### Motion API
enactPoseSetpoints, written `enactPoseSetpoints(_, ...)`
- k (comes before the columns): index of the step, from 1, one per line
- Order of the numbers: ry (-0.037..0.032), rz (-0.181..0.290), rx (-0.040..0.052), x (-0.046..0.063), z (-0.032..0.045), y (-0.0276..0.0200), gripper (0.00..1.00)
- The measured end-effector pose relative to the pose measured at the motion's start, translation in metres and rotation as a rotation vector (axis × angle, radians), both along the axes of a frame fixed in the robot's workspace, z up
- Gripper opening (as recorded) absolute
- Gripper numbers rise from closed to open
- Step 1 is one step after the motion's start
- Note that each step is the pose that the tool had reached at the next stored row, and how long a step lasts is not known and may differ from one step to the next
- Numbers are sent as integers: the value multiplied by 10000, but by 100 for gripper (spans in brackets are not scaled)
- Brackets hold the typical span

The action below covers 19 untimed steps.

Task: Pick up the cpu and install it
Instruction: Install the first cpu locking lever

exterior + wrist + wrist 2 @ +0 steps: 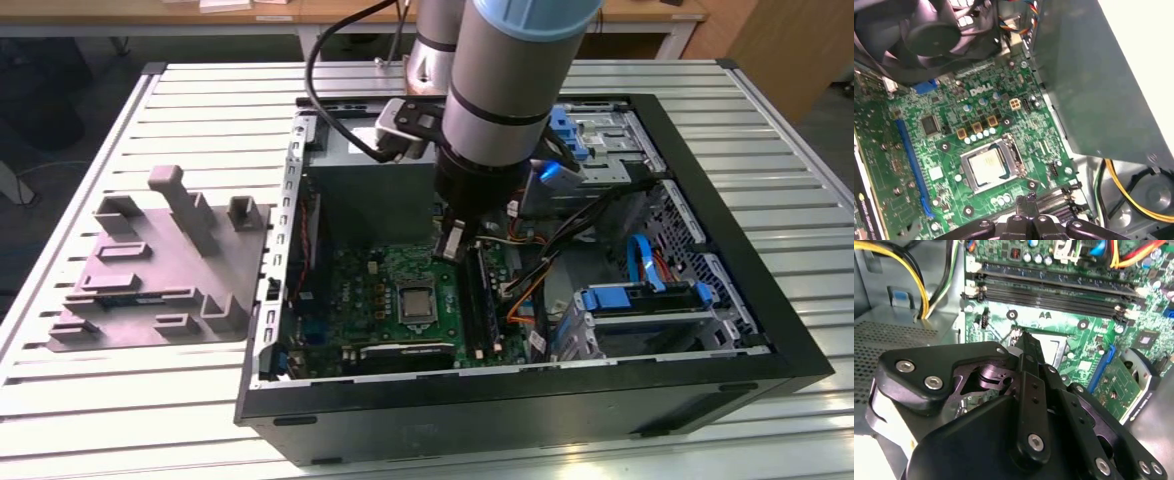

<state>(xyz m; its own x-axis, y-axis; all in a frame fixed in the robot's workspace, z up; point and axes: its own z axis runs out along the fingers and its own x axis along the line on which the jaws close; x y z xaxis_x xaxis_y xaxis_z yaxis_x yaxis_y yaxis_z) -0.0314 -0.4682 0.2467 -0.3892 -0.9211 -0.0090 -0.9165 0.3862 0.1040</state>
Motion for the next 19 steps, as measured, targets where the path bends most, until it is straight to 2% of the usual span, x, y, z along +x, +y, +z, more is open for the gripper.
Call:
enactPoseSetpoints(11,0,-1,1,58,-1,111,11)
enactPoseSetpoints(19,0,-1,0,58,-1,117,11)
